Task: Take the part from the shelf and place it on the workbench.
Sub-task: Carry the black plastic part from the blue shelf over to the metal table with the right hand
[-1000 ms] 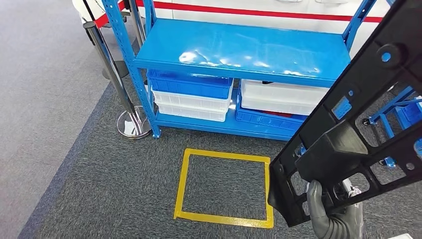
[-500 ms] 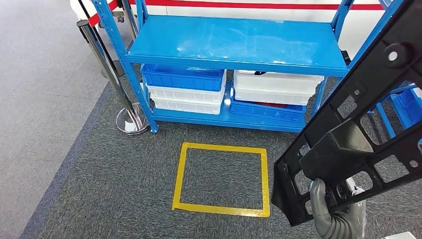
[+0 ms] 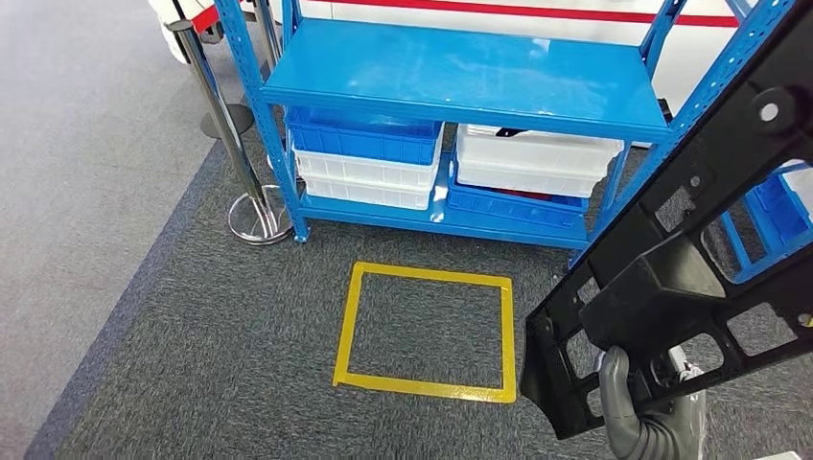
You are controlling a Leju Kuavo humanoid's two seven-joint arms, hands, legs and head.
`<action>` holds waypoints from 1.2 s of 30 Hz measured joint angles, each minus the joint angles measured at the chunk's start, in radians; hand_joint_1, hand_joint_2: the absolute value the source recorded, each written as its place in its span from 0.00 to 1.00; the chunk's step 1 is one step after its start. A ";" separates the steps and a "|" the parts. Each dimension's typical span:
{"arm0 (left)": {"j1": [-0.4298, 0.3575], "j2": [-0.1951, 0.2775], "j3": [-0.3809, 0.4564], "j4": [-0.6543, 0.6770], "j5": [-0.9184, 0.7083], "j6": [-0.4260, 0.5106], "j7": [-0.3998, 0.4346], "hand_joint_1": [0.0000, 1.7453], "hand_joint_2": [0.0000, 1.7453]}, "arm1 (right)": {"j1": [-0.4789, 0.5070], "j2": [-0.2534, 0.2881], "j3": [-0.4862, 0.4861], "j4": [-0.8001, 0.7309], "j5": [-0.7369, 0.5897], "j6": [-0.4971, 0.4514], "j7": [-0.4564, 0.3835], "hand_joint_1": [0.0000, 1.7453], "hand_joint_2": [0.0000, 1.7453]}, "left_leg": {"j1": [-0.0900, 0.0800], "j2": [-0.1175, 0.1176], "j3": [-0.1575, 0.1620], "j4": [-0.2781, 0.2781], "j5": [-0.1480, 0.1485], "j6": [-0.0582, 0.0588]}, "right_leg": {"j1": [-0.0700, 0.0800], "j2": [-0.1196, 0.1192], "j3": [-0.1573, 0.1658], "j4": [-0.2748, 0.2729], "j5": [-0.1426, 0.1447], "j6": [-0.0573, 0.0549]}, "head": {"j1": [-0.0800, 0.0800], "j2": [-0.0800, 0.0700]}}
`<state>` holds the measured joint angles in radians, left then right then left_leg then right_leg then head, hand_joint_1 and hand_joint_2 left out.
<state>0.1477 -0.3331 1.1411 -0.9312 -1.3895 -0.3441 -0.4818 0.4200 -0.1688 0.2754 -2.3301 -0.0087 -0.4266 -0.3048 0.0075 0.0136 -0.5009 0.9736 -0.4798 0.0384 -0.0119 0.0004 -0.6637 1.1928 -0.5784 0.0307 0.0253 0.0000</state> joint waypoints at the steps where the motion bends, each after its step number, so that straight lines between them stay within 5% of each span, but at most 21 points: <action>1: 0.000 0.000 0.001 0.000 -0.002 0.000 0.000 0.00 1.00 | 0.001 0.000 0.000 0.000 -0.001 -0.001 0.000 1.00 1.00 | 0.000 0.001 -0.012 0.003 0.008 -0.001 | -0.002 0.000 -0.010 0.053 -0.024 0.004 | 0.000 0.000; 3: 0.000 0.000 0.002 0.001 -0.004 0.000 -0.001 0.00 1.00 | 0.002 0.000 0.000 0.000 -0.001 -0.002 -0.001 1.00 1.00 | 0.000 0.001 -0.036 0.013 0.020 -0.004 | -0.005 0.000 0.011 0.077 -0.011 0.009 | 0.001 0.000; 5: 0.000 -0.001 0.002 0.002 -0.004 0.000 -0.001 0.00 1.00 | 0.002 0.000 0.000 0.000 -0.002 -0.002 -0.001 1.00 1.00 | 0.001 0.000 -0.057 0.026 0.028 -0.009 | -0.009 0.000 0.095 -0.033 0.039 0.008 | 0.001 0.000; 7: 0.000 -0.001 0.003 0.002 -0.006 0.000 -0.002 0.00 1.00 | 0.003 0.000 0.000 -0.001 -0.003 -0.004 -0.001 1.00 1.00 | -0.002 -0.001 -0.072 0.037 0.036 -0.019 | -0.005 0.001 0.171 -0.155 0.053 -0.001 | 0.000 0.000; 11: 0.000 0.000 0.005 0.003 -0.010 0.000 -0.006 0.00 1.00 | 0.005 0.000 -0.004 -0.006 -0.015 -0.007 -0.005 1.00 1.00 | -0.003 -0.004 -0.084 0.041 0.049 -0.045 | -0.002 -0.001 0.176 -0.196 0.064 -0.030 | 0.002 0.000; 13: 0.000 0.000 0.007 0.004 -0.013 0.000 -0.006 0.00 1.00 | 0.005 0.000 -0.007 -0.010 -0.019 -0.008 -0.008 1.00 1.00 | -0.001 -0.006 -0.103 0.088 -0.004 -0.055 | -0.006 -0.005 0.161 -0.202 0.083 -0.049 | -0.001 0.000; 16: -0.001 0.001 0.009 0.006 -0.015 0.000 -0.008 0.00 1.00 | 0.006 0.000 -0.013 -0.012 -0.026 -0.009 -0.011 1.00 1.00 | 0.003 -0.007 -0.153 0.267 -0.130 -0.064 | -0.001 -0.007 0.125 -0.196 0.107 -0.059 | -0.005 0.000; 17: -0.001 0.001 0.009 0.007 -0.017 0.000 -0.009 0.00 1.00 | 0.006 0.000 -0.016 -0.012 -0.029 -0.009 -0.012 1.00 1.00 | 0.004 -0.007 -0.156 0.307 -0.138 -0.065 | 0.000 -0.007 0.112 -0.192 0.115 -0.058 | -0.005 0.000; 19: -0.002 0.001 0.010 0.008 -0.025 0.000 -0.012 0.00 1.00 | 0.006 0.000 -0.020 -0.012 -0.032 -0.009 -0.012 1.00 1.00 | 0.004 -0.007 -0.112 0.284 -0.098 -0.063 | 0.001 -0.006 0.084 -0.181 0.128 -0.054 | -0.005 0.000; 22: -0.007 0.002 0.013 0.010 -0.036 0.001 -0.015 0.00 1.00 | 0.008 0.000 -0.024 -0.012 -0.032 -0.006 -0.012 1.00 1.00 | 0.001 -0.008 0.025 0.083 -0.057 -0.051 | 0.003 -0.005 0.054 -0.163 0.144 -0.042 | -0.004 0.000; 24: -0.012 0.003 0.016 0.010 -0.042 0.003 -0.017 0.00 1.00 | 0.009 0.001 -0.024 -0.013 -0.031 -0.004 -0.012 1.00 1.00 | -0.005 -0.009 0.056 0.020 -0.066 -0.041 | 0.003 -0.006 0.047 -0.160 0.157 -0.029 | -0.005 0.000; 27: -0.016 0.002 0.024 0.011 -0.051 0.003 -0.020 0.00 1.00 | 0.011 0.002 -0.024 -0.014 -0.029 -0.004 -0.010 1.00 1.00 | -0.003 -0.005 0.038 0.009 -0.041 -0.021 | -0.001 -0.004 0.039 -0.153 0.153 -0.011 | -0.008 0.000; 31: -0.019 0.001 0.033 0.012 -0.059 0.003 -0.022 0.00 1.00 | 0.014 0.003 -0.024 -0.014 -0.026 -0.004 -0.009 1.00 1.00 | -0.002 0.001 -0.009 0.007 0.000 -0.003 | -0.003 -0.001 -0.013 0.034 -0.014 0.003 | -0.003 0.000; 32: -0.019 0.001 0.035 0.012 -0.059 0.003 -0.022 0.00 1.00 | 0.015 0.003 -0.024 -0.014 -0.026 -0.004 -0.009 1.00 1.00 | -0.002 0.001 -0.022 0.009 0.009 -0.003 | -0.003 -0.001 -0.018 0.079 -0.030 0.005 | -0.003 0.000; 34: -0.019 0.001 0.037 0.014 -0.060 0.003 -0.022 0.00 1.00 | 0.015 0.003 -0.024 -0.014 -0.026 -0.004 -0.009 1.00 1.00 | -0.003 0.002 -0.049 0.018 0.024 -0.005 | -0.004 -0.001 0.020 0.079 0.007 0.006 | -0.003 0.000; 36: -0.020 0.000 0.038 0.015 -0.064 0.003 -0.022 0.00 1.00 | 0.015 0.003 -0.024 -0.014 -0.025 -0.004 -0.009 1.00 1.00 | -0.004 0.001 -0.074 0.031 0.035 -0.011 | -0.003 -0.001 0.110 -0.034 0.055 0.002 | -0.003 0.000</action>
<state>0.1280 -0.3327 1.1790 -0.9160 -1.4530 -0.3410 -0.5042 0.4352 -0.1658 0.2510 -2.3442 -0.0341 -0.4309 -0.3134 0.0040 0.0144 -0.5749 1.0041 -0.4452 0.0274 -0.0149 -0.0009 -0.5532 1.1585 -0.5233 0.0328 0.0225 0.0000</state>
